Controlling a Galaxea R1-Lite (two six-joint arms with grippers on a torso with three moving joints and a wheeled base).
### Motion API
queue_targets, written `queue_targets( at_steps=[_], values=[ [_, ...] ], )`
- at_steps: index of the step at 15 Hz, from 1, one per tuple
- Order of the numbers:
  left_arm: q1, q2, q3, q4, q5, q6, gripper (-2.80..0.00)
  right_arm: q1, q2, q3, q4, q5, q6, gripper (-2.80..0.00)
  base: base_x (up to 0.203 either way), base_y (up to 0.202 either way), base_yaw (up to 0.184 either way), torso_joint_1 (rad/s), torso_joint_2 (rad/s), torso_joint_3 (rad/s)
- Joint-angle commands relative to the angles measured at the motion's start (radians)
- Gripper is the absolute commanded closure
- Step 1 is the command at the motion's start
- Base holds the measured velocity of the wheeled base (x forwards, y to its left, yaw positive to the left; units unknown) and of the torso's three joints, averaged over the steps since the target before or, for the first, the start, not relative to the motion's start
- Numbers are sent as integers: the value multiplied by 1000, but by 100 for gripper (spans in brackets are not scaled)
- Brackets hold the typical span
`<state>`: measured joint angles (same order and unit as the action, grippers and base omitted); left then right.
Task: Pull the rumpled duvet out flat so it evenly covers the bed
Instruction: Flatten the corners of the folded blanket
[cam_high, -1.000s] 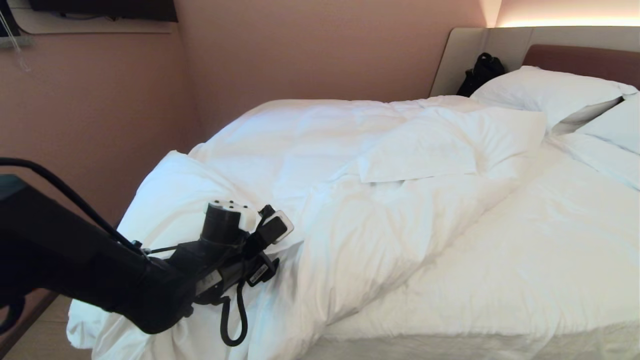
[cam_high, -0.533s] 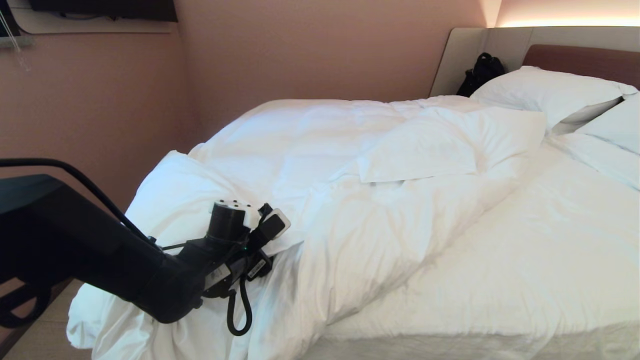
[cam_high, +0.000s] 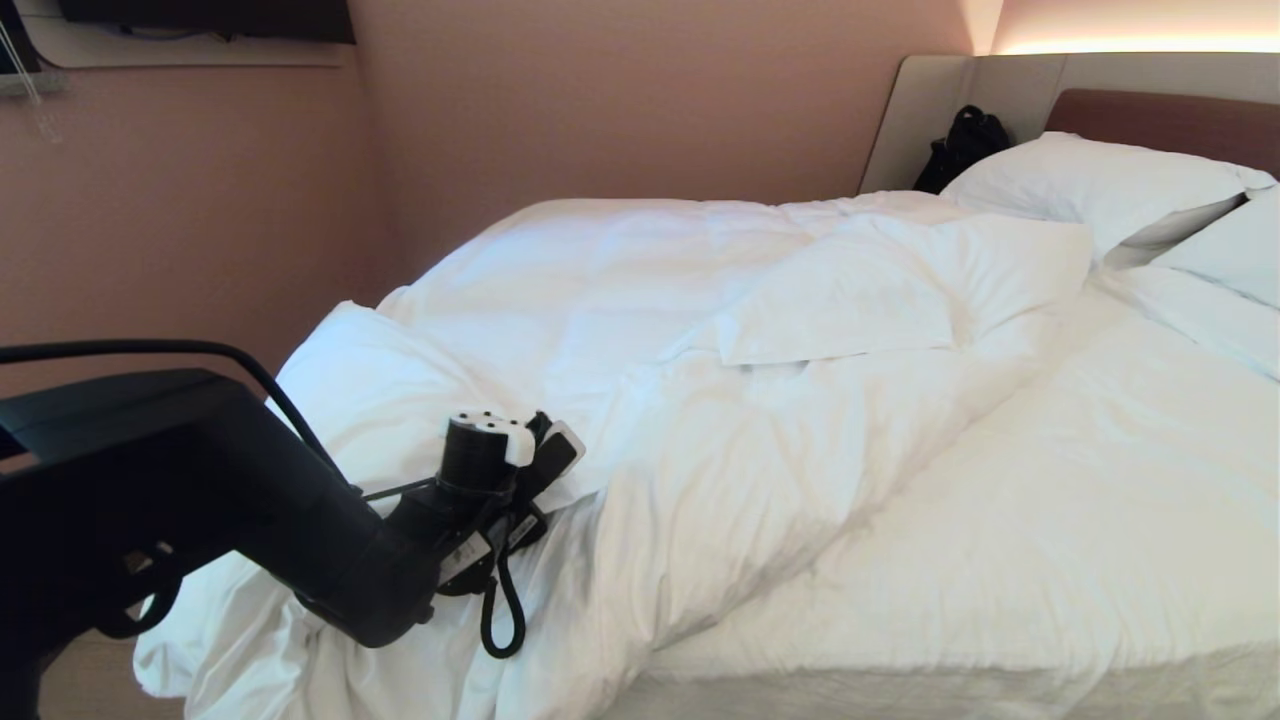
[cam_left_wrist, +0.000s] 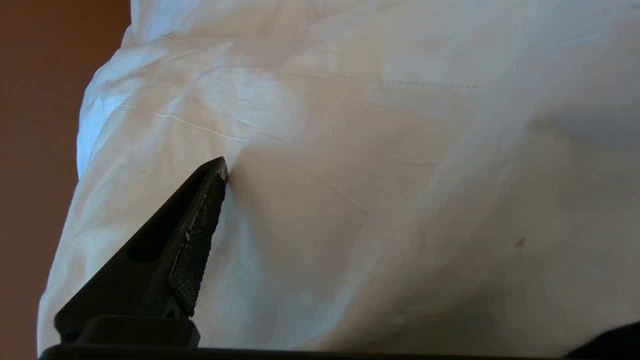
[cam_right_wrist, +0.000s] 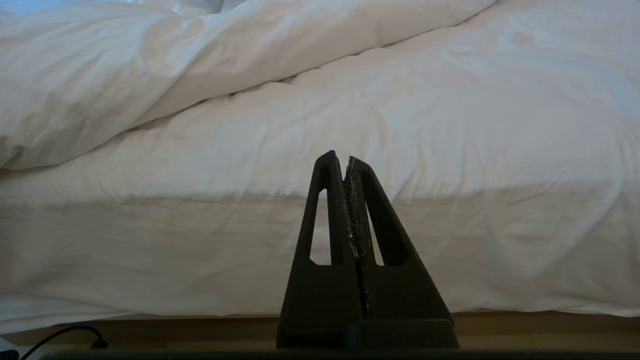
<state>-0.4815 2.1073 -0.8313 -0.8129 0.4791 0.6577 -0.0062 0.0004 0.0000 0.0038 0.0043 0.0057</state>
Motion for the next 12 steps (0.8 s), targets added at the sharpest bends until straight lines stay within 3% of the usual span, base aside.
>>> queue_targets(
  at_steps=[1, 7, 8, 12],
  values=[
    [0, 5, 3, -14, 4, 0, -280, 0, 1, 0, 0, 0, 0, 0, 0, 0, 0, 0, 0, 0],
    [-1, -6, 17, -41, 4, -1, -280, 0, 1, 0, -1, 0, 0, 0, 0, 0, 0, 0, 0, 0],
    [0, -7, 17, -46, 4, -1, 0, 0, 0, 0, -1, 0, 0, 0, 0, 0, 0, 0, 0, 0],
    [0, -25, 22, -72, 4, -3, 0, 0, 1, 0, -1, 0, 0, 0, 0, 0, 0, 0, 0, 0]
  ],
)
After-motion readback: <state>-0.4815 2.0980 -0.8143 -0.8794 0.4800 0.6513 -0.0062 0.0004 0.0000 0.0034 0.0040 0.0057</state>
